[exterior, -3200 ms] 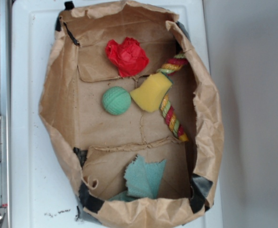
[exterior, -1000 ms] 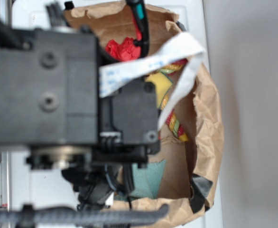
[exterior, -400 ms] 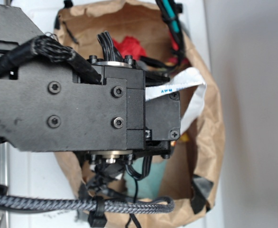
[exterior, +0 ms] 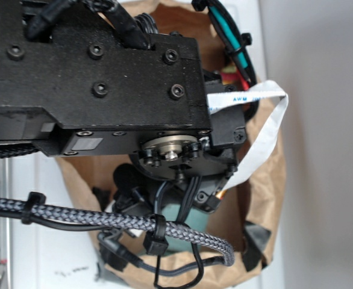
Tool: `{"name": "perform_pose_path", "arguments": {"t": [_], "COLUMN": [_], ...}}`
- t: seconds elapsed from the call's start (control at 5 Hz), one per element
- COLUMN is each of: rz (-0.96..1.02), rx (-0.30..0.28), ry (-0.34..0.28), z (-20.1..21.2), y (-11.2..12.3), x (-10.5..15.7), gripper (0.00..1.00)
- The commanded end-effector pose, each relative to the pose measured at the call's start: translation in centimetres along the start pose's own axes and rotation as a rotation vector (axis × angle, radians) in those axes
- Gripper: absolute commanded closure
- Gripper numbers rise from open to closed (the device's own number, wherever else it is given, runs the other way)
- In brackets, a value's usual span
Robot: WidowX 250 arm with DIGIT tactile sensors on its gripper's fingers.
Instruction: Grab the blue cloth.
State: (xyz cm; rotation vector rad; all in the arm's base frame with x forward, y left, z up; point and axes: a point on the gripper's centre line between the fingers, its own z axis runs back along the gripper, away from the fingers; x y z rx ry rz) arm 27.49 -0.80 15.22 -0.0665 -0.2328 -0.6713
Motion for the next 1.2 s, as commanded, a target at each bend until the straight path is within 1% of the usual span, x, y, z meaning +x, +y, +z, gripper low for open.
{"name": "perform_pose_path", "arguments": {"t": [0.0, 0.2, 0.4, 0.6, 0.8, 1.0], "rz": [-0.238, -0.419, -0.477, -0.63, -0.757, -0.872], "rx": [-0.031, -0.139, -0.162, -0.173, -0.19, -0.21], "ry": [-0.076, -0.109, -0.103, -0.096, -0.101, -0.12], "z": [-0.4, -2.7, -2.9, -2.7, -3.1, -3.1], "y": [2.2, 4.2, 4.6, 2.6, -0.6, -3.4], "x": [0.7, -0.2, -1.4, -1.0, -0.5, -0.1], "gripper": [0.0, 0.0, 0.0, 0.0, 0.0, 0.0]}}
